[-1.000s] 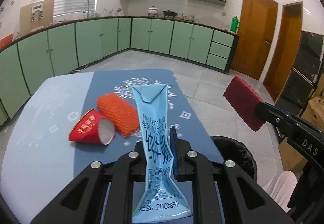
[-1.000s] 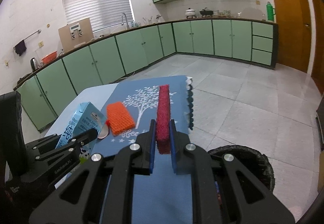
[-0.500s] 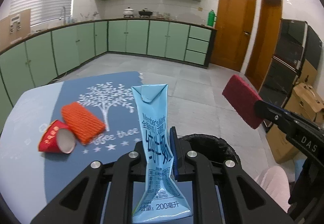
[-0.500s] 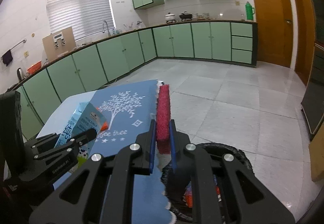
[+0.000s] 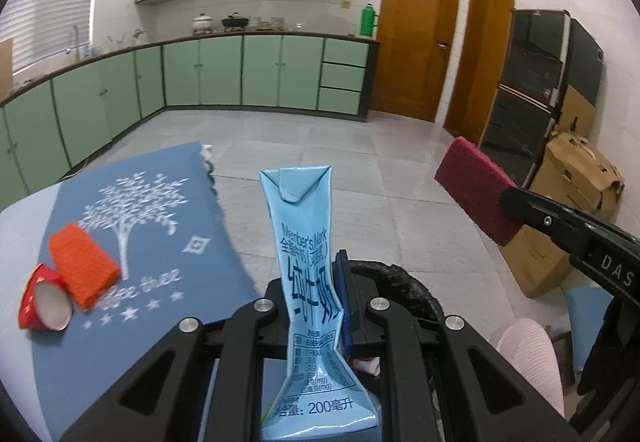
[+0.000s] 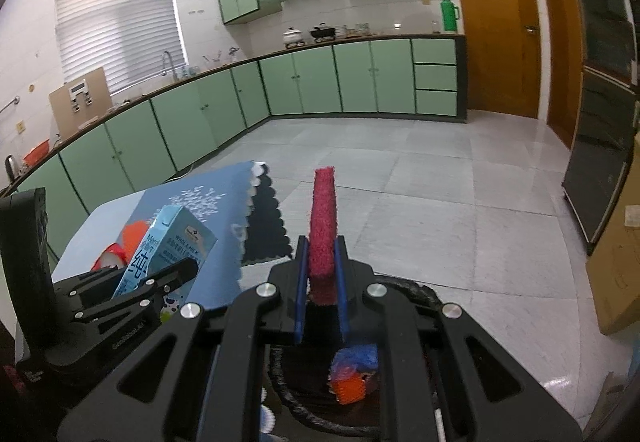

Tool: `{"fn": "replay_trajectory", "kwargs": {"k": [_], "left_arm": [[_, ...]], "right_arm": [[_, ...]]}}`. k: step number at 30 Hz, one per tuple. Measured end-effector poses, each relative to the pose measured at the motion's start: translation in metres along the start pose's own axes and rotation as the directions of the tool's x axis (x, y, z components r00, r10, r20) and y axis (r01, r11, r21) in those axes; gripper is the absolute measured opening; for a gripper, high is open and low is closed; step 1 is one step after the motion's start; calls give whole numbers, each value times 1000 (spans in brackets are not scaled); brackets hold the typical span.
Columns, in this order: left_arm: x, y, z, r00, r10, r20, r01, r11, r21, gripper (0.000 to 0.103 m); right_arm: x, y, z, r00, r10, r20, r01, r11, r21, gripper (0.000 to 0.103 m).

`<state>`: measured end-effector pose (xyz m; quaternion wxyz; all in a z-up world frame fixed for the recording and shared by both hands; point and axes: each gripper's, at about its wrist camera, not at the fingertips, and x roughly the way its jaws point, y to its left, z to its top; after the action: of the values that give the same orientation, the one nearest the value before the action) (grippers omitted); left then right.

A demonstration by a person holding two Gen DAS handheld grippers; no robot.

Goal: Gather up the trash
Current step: 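Carry carton and sponge to the bin and open both tools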

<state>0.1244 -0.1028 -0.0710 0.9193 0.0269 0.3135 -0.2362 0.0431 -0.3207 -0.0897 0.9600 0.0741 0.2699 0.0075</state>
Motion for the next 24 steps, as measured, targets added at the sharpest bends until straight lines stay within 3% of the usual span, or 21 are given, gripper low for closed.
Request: {"fn": "replay_trajectory", "kwargs": {"k": [9,24], "left_arm": [[33,-34,4,998,-61,-21,62,997,47,15],[77,-47,6,991,-99,-90,103,994,44,16]], "right_arm": [[2,-34,-12,998,-57,-23,58,998,34,12],[29,-50,-26,993,-82,-84,89,993,74,15]]}}
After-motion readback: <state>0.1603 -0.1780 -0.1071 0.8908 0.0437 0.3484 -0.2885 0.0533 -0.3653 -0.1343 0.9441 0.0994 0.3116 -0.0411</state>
